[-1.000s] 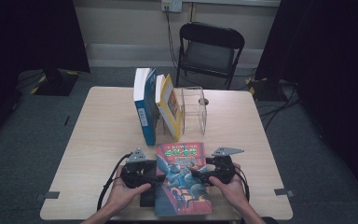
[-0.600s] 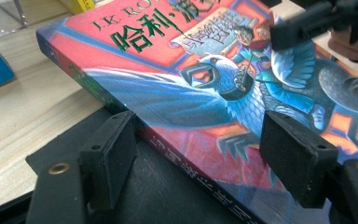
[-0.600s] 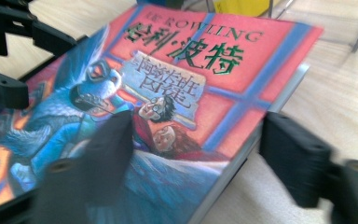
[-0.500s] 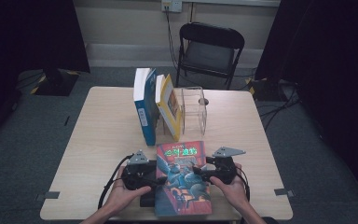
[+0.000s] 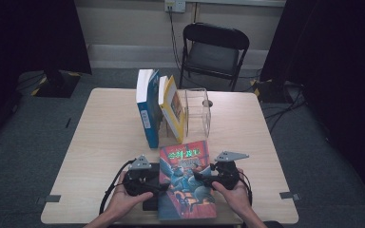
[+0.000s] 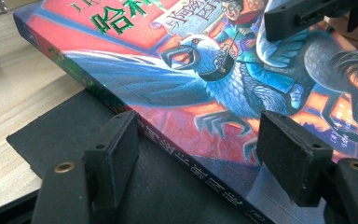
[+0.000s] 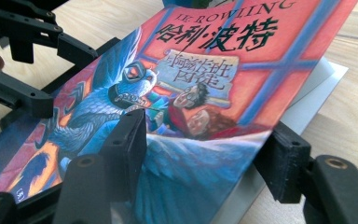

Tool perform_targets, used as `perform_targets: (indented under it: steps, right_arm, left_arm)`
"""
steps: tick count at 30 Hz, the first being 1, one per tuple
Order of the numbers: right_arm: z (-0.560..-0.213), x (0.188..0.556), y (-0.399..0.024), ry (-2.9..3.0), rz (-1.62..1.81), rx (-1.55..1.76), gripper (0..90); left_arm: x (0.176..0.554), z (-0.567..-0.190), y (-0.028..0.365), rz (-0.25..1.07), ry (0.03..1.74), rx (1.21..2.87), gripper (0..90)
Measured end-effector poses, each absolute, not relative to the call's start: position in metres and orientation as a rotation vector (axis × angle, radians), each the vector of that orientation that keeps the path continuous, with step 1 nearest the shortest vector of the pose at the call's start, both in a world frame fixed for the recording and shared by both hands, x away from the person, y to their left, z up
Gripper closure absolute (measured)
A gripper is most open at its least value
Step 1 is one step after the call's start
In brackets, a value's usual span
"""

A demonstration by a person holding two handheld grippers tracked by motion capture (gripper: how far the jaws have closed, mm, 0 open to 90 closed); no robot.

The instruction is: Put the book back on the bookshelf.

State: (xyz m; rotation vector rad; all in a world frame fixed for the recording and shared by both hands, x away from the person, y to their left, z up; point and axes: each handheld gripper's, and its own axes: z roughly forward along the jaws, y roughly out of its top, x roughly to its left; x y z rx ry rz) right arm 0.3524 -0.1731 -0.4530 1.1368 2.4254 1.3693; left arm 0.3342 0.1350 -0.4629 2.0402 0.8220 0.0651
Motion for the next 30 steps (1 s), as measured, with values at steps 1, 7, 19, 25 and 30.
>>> perform_targets:
  steps: [1,7,19,25,30]
  right_arm:
    - [-0.454,0.357,-0.175,2.421,1.398,1.166,37.3]
    - [-0.455,0.376,-0.169,2.400,1.422,1.202,31.7]
    - [-0.452,0.358,-0.179,2.468,1.534,1.237,43.4]
    - [-0.453,0.361,-0.174,2.520,1.550,1.218,45.1]
    - [-0.455,0.378,-0.161,2.542,1.530,1.225,42.3]
  left_arm:
    - [0.335,-0.463,0.135,0.069,0.820,2.040,28.9]
    - [0.335,-0.463,0.134,0.070,0.822,2.033,28.2]
    - [0.334,-0.465,0.136,0.075,0.806,2.024,27.8]
    - [0.335,-0.466,0.135,0.080,0.801,2.023,26.8]
    - [0.336,-0.466,0.136,0.082,0.792,2.022,26.2]
